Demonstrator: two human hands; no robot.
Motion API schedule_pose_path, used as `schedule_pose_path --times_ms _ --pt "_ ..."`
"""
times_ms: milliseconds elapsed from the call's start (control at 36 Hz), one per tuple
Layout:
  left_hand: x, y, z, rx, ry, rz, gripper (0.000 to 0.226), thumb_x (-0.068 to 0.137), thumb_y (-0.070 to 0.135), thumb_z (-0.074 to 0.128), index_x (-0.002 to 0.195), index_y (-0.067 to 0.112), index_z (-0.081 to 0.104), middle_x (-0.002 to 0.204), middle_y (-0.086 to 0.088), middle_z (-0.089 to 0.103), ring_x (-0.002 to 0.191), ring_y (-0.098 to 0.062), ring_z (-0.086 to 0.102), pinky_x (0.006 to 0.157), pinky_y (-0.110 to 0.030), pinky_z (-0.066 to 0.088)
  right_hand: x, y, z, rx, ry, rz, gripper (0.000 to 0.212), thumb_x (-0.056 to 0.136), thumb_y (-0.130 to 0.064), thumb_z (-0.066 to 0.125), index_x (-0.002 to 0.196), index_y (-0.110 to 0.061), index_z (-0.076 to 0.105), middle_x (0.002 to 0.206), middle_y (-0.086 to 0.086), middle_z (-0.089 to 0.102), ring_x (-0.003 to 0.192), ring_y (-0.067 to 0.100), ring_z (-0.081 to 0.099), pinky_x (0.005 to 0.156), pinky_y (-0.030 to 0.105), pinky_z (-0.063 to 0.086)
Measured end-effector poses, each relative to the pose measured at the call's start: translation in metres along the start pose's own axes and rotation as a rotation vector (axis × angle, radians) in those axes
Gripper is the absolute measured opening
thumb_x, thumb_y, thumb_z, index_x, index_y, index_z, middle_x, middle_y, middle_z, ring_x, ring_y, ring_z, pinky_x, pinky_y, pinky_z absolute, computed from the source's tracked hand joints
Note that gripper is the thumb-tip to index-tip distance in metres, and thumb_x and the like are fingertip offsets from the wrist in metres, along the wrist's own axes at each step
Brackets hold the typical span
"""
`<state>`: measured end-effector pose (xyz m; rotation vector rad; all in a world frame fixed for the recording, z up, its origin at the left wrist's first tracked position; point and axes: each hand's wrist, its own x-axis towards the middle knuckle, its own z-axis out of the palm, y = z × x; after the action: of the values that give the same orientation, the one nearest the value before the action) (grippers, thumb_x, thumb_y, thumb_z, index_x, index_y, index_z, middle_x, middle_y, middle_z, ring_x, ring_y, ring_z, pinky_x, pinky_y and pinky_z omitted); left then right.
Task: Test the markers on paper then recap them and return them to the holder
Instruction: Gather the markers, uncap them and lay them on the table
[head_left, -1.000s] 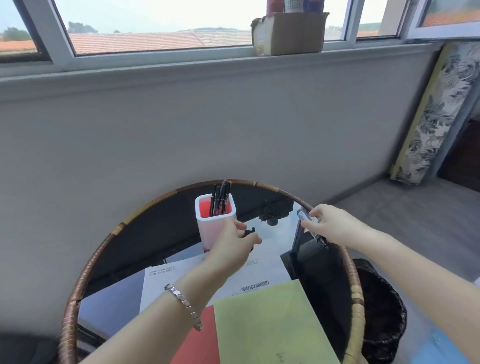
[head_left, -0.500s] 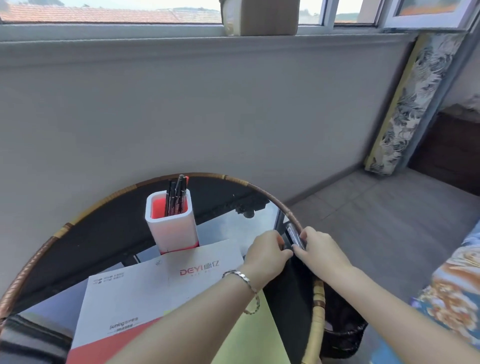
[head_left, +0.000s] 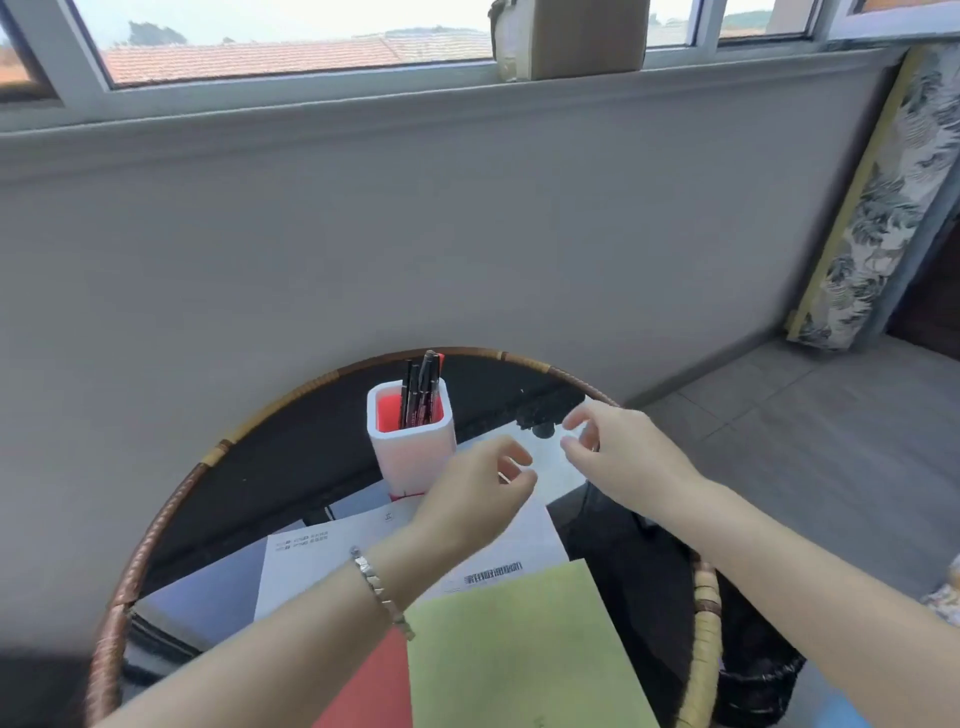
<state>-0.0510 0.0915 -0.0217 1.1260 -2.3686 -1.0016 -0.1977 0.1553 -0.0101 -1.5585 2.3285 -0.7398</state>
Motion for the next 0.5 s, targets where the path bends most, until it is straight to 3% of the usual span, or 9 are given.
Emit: schedule_pose_path --times_ms 56,111,194,250,306,389,444,500 --pt "-0.009 -0.010 -0.022 -0.003 0.039 -0.022 0.017 0.092 0.024 0.052 0.105 0.020 0.062 0.097 0.004 0.064 0.087 -0.012 0.061 0.071 -0.033 0.056 0.012 -0.026 0.006 0.035 0.008 -0.052 0.029 0.091 -0.031 0.049 0.117 -0.018 0.053 0.088 -0.007 0.058 0.082 0.012 0.052 0.065 0.027 0.040" --pt "-0.016 -0.021 -0.040 0.001 0.064 -0.043 0.017 0.092 0.021 0.051 0.104 0.020 0.063 0.098 0.003 0.065 0.089 -0.011 0.061 0.070 -0.025 0.052 0.027 -0.050 0.013 0.100 -0.002 -0.074 0.036 0.090 -0.035 0.051 0.121 -0.016 0.051 0.091 -0.004 0.059 0.083 0.014 0.054 0.070 0.029 0.044" --pt "-0.025 -0.036 -0.063 0.019 0.104 -0.083 0.018 0.090 0.018 0.050 0.102 0.020 0.064 0.097 0.004 0.066 0.091 -0.010 0.061 0.073 -0.024 0.049 0.053 -0.079 0.025 0.237 -0.054 -0.043 0.049 0.089 -0.038 0.051 0.130 -0.012 0.044 0.096 0.001 0.057 0.071 0.013 0.048 0.054 0.023 0.036" --pt "-0.031 -0.045 -0.073 -0.002 0.113 -0.118 0.016 0.090 0.018 0.050 0.099 0.023 0.063 0.095 0.003 0.067 0.089 -0.011 0.062 0.071 -0.025 0.048 0.066 -0.090 0.033 0.328 -0.080 0.031 0.054 0.090 -0.038 0.050 0.135 -0.009 0.038 0.079 -0.005 0.046 0.059 0.006 0.037 0.047 0.020 0.026" --pt "-0.037 -0.052 -0.080 -0.008 0.118 -0.136 0.014 0.090 0.018 0.049 0.096 0.023 0.061 0.091 0.003 0.067 0.085 -0.010 0.062 0.071 -0.025 0.050 0.076 -0.097 0.040 0.310 -0.077 0.080 0.052 0.091 -0.038 0.048 0.132 -0.008 0.040 0.069 -0.007 0.040 0.055 0.007 0.037 0.046 0.023 0.027" --pt "-0.044 -0.061 -0.087 -0.006 0.115 -0.151 0.016 0.090 0.018 0.048 0.098 0.021 0.062 0.088 0.004 0.067 0.083 -0.008 0.062 0.067 -0.022 0.049 0.085 -0.105 0.047 0.223 -0.008 0.068 0.034 0.089 -0.037 0.050 0.095 -0.005 0.060 0.063 -0.002 0.047 0.055 0.020 0.048 0.051 0.026 0.037" --pt "-0.047 -0.066 -0.091 -0.017 0.115 -0.159 0.016 0.090 0.019 0.048 0.096 0.024 0.062 0.086 0.007 0.066 0.081 -0.008 0.062 0.065 -0.022 0.048 0.091 -0.107 0.052 0.183 0.022 0.071 0.036 0.089 -0.035 0.050 0.066 -0.008 0.052 0.057 0.002 0.048 0.061 0.026 0.051 0.056 0.029 0.039" --pt "-0.050 -0.070 -0.095 -0.033 0.125 -0.160 0.014 0.090 0.019 0.049 0.092 0.026 0.061 0.083 0.008 0.066 0.080 -0.009 0.062 0.065 -0.025 0.048 0.096 -0.107 0.054 0.158 0.050 0.076 0.041 0.088 -0.033 0.052 0.055 -0.011 0.042 0.053 0.003 0.046 0.060 0.026 0.049 0.053 0.028 0.036"
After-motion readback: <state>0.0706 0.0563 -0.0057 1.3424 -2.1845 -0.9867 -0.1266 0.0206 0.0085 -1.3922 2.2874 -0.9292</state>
